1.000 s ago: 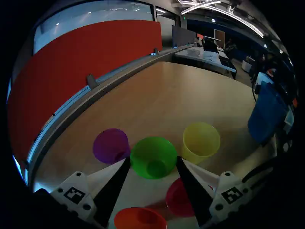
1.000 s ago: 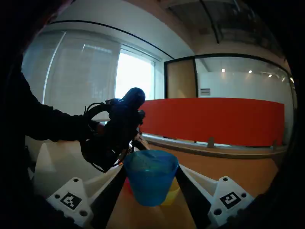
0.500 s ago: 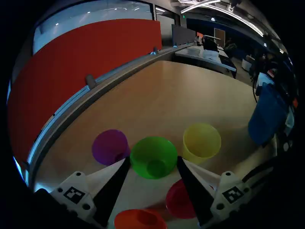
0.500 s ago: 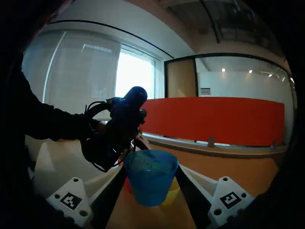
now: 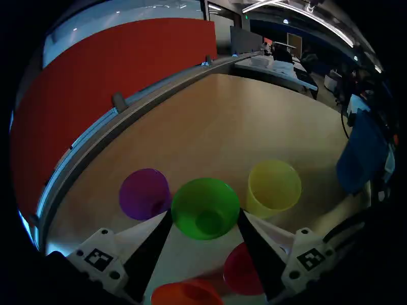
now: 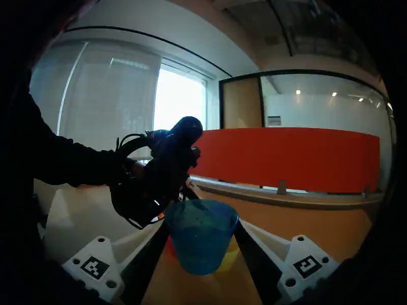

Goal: Pour water

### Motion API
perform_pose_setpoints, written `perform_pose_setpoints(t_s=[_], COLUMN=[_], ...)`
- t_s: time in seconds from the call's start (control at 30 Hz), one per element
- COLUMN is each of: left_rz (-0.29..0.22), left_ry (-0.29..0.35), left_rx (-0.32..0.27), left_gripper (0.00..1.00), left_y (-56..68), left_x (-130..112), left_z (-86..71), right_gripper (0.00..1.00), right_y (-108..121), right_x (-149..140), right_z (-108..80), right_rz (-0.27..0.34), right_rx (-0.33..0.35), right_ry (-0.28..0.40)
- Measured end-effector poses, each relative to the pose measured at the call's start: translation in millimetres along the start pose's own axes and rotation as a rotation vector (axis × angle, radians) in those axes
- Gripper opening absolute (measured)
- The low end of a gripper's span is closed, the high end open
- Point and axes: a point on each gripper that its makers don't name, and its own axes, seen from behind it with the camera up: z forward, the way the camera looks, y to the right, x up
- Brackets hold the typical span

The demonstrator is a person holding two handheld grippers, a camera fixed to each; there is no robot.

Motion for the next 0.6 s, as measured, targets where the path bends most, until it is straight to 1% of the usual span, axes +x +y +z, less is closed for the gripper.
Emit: perform_pose_setpoints(t_s=[0.2, 0.37, 0.6], left_rz=[0.012, 0.0, -0.012], left_ry=[0.012, 0.026, 0.065], left_rx=[-0.001, -0.006, 0.013], left_gripper=[0.9, 0.88, 0.88], left_y=[0.4, 0.4, -4.4], left_x=[2.3, 5.2, 16.0], left_z=[0.9, -1.2, -11.6], right_gripper=[0.9, 0.9, 0.9], right_y=[-0.1, -1.1, -0.8], right_x=[-1.1, -1.0, 1.9], right_z=[0.9, 0.9, -0.4], right_rz=[0.002, 0.002, 0.001], right_rx=[0.0, 0.0, -0.006], right_ry=[-0.002, -0.002, -0.002])
